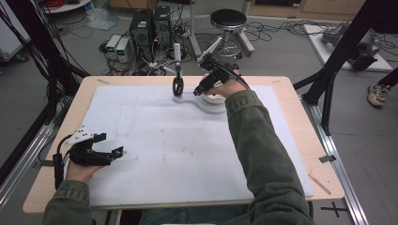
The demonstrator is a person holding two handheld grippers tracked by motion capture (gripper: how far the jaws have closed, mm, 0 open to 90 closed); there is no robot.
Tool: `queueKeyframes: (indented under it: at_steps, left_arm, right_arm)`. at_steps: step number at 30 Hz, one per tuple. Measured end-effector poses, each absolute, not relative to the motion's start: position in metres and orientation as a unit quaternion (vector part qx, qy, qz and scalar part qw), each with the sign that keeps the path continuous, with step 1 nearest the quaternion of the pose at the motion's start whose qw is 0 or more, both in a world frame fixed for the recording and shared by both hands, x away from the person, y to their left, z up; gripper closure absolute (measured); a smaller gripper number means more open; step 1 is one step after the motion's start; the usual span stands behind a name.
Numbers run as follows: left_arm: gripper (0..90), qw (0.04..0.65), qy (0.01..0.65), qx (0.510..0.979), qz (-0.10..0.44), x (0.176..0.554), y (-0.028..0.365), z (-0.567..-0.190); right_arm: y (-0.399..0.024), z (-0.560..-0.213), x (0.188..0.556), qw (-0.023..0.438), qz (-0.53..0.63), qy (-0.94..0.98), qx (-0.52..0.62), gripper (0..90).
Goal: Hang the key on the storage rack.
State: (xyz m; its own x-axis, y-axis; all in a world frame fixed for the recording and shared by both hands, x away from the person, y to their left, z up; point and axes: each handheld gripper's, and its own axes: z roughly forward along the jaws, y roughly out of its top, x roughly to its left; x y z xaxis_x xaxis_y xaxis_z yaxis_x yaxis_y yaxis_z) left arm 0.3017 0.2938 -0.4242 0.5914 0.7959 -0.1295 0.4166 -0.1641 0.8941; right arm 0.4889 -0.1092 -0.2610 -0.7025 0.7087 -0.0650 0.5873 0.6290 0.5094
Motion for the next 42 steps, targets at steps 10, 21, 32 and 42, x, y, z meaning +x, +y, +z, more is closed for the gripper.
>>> queueKeyframes:
  at_steps: [10,21,32,42]
  left_arm:
    - [3.9,0.491,0.405,0.747,0.19,0.299,0.292,-0.423]
    - [3.9,0.481,0.403,0.756,0.187,0.296,0.289,-0.424]
    - [3.9,0.476,0.406,0.758,0.184,0.297,0.288,-0.426]
    - [3.9,0.478,0.408,0.755,0.185,0.298,0.289,-0.426]
  right_arm:
    - [-0.142,-0.283,0.468,0.127,0.249,0.885,0.372,0.5]
    - [-0.182,-0.304,0.442,0.131,0.279,0.875,0.374,0.5]
    - [-0.226,-0.325,0.42,0.146,0.291,0.859,0.394,0.6]
    - [-0.26,-0.355,0.403,0.137,0.319,0.838,0.422,0.6]
